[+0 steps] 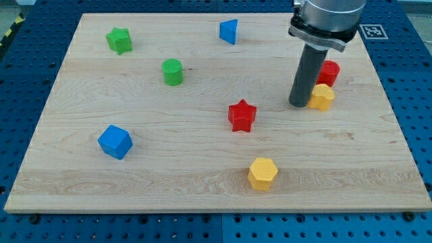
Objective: Push the red star into the yellow heart
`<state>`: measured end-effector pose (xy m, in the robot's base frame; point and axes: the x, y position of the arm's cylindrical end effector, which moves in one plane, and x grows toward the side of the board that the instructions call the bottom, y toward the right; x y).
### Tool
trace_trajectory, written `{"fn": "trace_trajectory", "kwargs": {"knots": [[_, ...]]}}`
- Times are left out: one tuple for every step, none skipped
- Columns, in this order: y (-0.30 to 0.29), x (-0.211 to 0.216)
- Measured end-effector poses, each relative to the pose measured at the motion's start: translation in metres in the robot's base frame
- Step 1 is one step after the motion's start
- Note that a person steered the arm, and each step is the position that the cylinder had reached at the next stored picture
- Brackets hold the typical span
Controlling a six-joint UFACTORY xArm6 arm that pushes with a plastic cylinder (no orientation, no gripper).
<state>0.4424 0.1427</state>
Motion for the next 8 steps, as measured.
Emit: {"fn": "trace_trajectory", "kwargs": {"knots": [[0.017, 0.0], [0.029, 0.0], [0.004, 0.001], [-0.08, -0.004], [-0.159, -0.02], [-0.192, 0.013], [-0.192, 0.022], [-0.167, 0.025]]}}
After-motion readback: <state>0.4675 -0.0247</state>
